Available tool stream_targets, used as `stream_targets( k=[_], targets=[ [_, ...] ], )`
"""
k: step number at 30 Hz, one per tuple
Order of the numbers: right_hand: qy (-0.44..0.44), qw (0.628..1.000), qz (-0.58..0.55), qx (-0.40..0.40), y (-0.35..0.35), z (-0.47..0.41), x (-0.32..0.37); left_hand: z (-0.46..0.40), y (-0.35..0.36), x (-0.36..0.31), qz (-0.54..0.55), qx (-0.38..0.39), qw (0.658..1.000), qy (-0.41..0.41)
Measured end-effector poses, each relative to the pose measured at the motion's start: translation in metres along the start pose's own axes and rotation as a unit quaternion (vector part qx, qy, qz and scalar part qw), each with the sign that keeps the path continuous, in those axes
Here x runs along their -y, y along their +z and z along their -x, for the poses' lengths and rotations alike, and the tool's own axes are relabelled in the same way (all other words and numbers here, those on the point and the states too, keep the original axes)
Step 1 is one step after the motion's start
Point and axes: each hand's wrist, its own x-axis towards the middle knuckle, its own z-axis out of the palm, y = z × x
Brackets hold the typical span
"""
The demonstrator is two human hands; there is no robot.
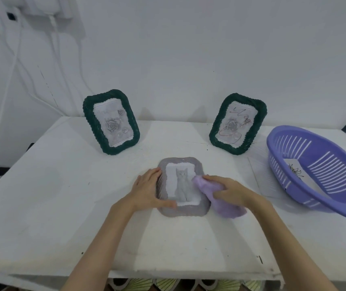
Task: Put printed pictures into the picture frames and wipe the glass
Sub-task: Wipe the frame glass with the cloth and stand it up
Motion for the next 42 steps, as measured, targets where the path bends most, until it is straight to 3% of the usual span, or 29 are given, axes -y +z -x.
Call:
stream_targets(
  k=[2, 4, 7, 11, 16, 19, 22, 23, 25, 28, 30, 33, 35, 38, 42],
  targets=[
    [-0.054, 0.992, -0.109, -0.035, -0.002, 0.002, -0.002, 0.000, 0.002, -0.015, 0.095, -0.066, 0.993, 0.017],
    [-0.082, 0.965, -0.241, -0.069, 0.003, 0.006, 0.002, -0.001, 0.007, -0.035, 0.254, -0.115, 0.960, 0.038],
    [-0.118, 0.934, -0.335, -0.043, 0.016, 0.007, 0.008, -0.006, 0.021, -0.061, 0.401, -0.050, 0.914, 0.025],
    [-0.132, 0.929, -0.345, -0.014, 0.019, 0.005, 0.008, -0.013, 0.030, -0.059, 0.468, -0.067, 0.881, 0.008],
    [-0.089, 0.965, -0.196, -0.149, 0.028, -0.011, -0.003, 0.004, -0.005, -0.007, 0.528, -0.125, 0.840, -0.010],
    [-0.090, 0.971, -0.143, -0.169, 0.033, -0.017, -0.005, 0.024, -0.036, 0.038, 0.460, -0.189, 0.867, -0.037],
    [-0.105, 0.973, -0.116, -0.172, 0.037, -0.019, -0.004, 0.028, -0.041, 0.061, 0.161, -0.195, 0.956, -0.149],
    [-0.106, 0.973, -0.109, -0.171, 0.037, -0.020, -0.004, 0.029, -0.038, 0.063, 0.052, -0.177, 0.963, -0.198],
    [-0.109, 0.974, -0.106, -0.169, 0.038, -0.020, -0.004, 0.030, -0.033, 0.057, -0.056, -0.182, 0.952, -0.238],
    [-0.099, 0.970, -0.084, -0.204, 0.041, -0.018, -0.003, 0.020, -0.025, 0.036, -0.114, -0.270, 0.947, -0.131],
    [-0.083, 0.964, -0.020, -0.253, 0.044, -0.018, -0.003, 0.007, -0.013, 0.013, -0.155, -0.232, 0.957, -0.083],
    [-0.074, 0.950, 0.038, -0.300, 0.054, -0.018, 0.000, -0.009, 0.010, -0.010, -0.162, -0.110, 0.977, -0.089],
    [-0.079, 0.949, 0.010, -0.306, 0.059, -0.019, 0.000, -0.016, 0.018, -0.013, -0.118, -0.083, 0.985, -0.091],
    [-0.084, 0.945, -0.083, -0.306, 0.061, -0.021, -0.001, -0.021, 0.020, -0.010, 0.015, -0.108, 0.990, -0.094],
    [-0.109, 0.917, -0.187, -0.335, 0.065, -0.022, -0.006, -0.024, 0.025, -0.013, 0.179, -0.154, 0.969, -0.078]
  ],
)
